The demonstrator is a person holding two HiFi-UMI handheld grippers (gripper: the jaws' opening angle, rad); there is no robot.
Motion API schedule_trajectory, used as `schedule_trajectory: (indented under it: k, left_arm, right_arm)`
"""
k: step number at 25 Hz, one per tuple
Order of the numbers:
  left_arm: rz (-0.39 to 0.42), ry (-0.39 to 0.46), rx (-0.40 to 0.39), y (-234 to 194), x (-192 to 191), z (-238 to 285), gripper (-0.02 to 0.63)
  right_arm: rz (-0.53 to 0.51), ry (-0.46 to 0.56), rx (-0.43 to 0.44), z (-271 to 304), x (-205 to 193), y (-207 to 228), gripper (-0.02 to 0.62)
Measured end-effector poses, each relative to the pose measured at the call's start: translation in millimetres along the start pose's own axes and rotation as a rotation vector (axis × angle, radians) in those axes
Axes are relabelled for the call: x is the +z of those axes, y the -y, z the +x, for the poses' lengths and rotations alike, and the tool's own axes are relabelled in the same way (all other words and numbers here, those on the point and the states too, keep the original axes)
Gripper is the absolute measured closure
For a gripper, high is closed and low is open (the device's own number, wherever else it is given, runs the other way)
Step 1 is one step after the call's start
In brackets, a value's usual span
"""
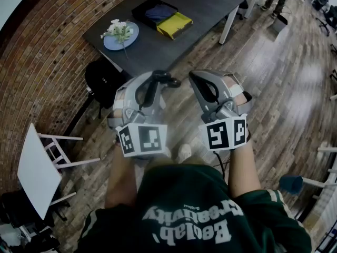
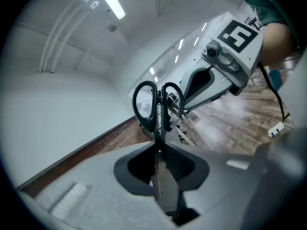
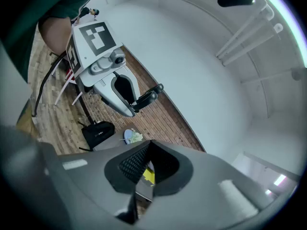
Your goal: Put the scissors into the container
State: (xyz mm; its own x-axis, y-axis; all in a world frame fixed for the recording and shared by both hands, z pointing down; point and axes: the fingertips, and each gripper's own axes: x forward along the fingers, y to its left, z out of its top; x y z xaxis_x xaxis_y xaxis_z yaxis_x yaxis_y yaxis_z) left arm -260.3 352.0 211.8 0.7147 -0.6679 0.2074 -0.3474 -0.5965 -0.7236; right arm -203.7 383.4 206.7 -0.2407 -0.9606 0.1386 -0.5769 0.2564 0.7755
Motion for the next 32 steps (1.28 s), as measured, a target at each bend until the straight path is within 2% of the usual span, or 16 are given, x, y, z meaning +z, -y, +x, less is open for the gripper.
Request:
schedule_trajectory:
  k: [23, 32]
  left_arm:
    - [0.008, 0.013, -0.005, -14, -13, 0, 0.548]
    - [0.011, 0.042, -0.030, -39, -30, -5, 0.548]
  right_arm:
    - [0.005, 0.006, 0.025, 18, 13, -9, 0.589]
    - [0.006, -0.032, 0.017, 37, 34, -9, 0.589]
